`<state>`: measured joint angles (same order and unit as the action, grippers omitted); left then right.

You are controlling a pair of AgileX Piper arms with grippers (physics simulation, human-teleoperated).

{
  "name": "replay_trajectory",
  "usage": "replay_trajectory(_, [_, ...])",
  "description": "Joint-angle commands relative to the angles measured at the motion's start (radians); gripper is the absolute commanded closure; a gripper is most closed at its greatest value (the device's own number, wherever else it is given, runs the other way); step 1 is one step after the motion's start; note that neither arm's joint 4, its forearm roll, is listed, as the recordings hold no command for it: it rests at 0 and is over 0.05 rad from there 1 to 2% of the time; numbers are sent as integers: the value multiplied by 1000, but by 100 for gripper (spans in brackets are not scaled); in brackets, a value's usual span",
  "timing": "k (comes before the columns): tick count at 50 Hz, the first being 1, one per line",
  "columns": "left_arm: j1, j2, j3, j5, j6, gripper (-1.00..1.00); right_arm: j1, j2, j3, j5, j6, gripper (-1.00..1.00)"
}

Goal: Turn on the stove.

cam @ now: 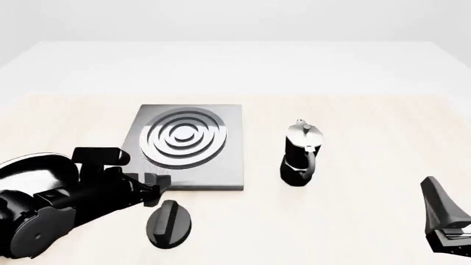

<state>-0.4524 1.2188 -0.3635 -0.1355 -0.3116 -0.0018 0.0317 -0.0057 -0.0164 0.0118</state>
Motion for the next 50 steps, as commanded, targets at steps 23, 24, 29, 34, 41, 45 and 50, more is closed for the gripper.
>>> replay_trajectory(23, [-3,88,54,-120,-39,-100,0,0,0,0,0,-100])
replay_trajectory(24, [-3,93,55,-125,-39,-100,0,0,0,0,0,-100])
replay_trajectory(29, [-15,120,65,-157,-52,-100,0,0,0,0,0,-100])
replay_trajectory(34, [-12,129,70,-168,-58,-100,0,0,0,0,0,-100])
replay_trajectory(41, [-13,150,81,-193,-69,-100,0,0,0,0,0,-100])
replay_trajectory(45, [-18,162,86,-207,-76,-100,0,0,0,0,0,-100])
replay_trajectory(50, [-22,183,93,-232,-86,-100,0,0,0,0,0,-100])
